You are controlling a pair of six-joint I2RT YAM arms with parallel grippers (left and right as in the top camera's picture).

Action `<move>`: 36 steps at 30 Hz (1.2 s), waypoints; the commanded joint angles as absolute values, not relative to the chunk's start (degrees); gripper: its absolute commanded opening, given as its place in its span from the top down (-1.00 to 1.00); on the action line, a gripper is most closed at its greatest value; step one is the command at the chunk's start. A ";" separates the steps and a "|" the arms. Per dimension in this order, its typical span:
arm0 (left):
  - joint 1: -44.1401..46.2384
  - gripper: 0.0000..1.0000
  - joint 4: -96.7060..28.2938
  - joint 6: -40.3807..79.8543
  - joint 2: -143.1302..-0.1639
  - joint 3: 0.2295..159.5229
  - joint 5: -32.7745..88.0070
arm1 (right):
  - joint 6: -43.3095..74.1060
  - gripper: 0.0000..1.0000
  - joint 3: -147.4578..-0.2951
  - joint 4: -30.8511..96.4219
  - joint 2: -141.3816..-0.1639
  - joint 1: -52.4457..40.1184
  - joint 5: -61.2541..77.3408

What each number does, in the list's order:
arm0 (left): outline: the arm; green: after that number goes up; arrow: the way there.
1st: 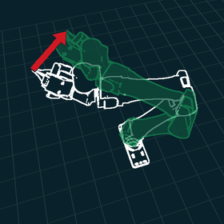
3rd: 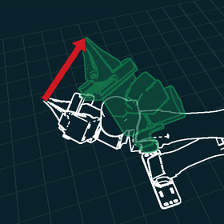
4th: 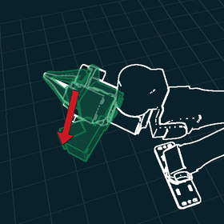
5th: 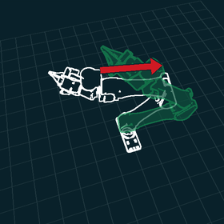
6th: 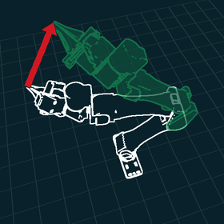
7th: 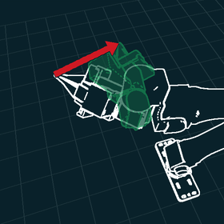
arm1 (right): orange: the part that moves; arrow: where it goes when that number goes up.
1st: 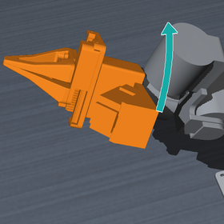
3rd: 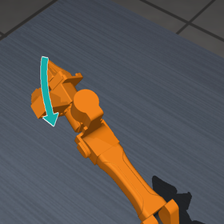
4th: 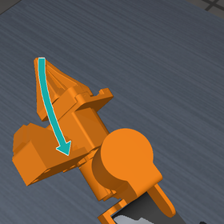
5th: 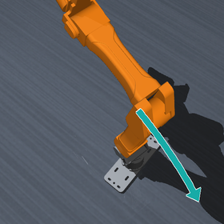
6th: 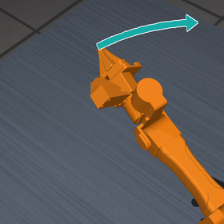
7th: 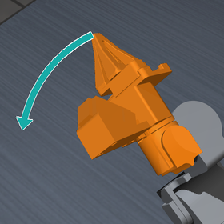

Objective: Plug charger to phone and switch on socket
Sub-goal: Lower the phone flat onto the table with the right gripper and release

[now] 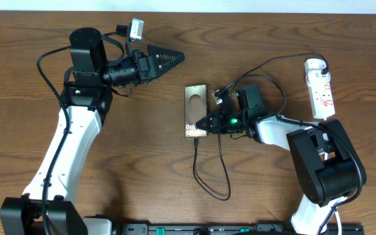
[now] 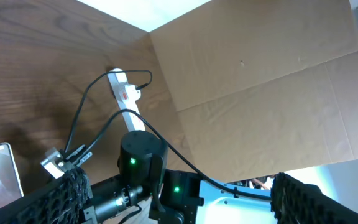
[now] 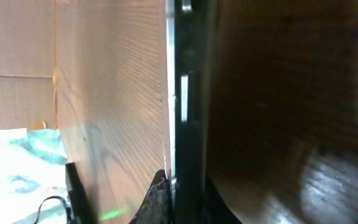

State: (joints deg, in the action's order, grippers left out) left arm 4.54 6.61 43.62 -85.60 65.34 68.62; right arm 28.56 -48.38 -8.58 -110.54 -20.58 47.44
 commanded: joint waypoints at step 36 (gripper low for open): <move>4.34 -0.89 6.74 43.09 -84.66 65.84 68.73 | 29.80 -0.68 -48.01 -7.44 -112.99 -22.90 33.15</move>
State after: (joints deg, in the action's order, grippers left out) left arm 4.54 6.61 43.59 -85.60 65.34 68.62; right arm 28.93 -49.91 -9.89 -110.45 -22.61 43.48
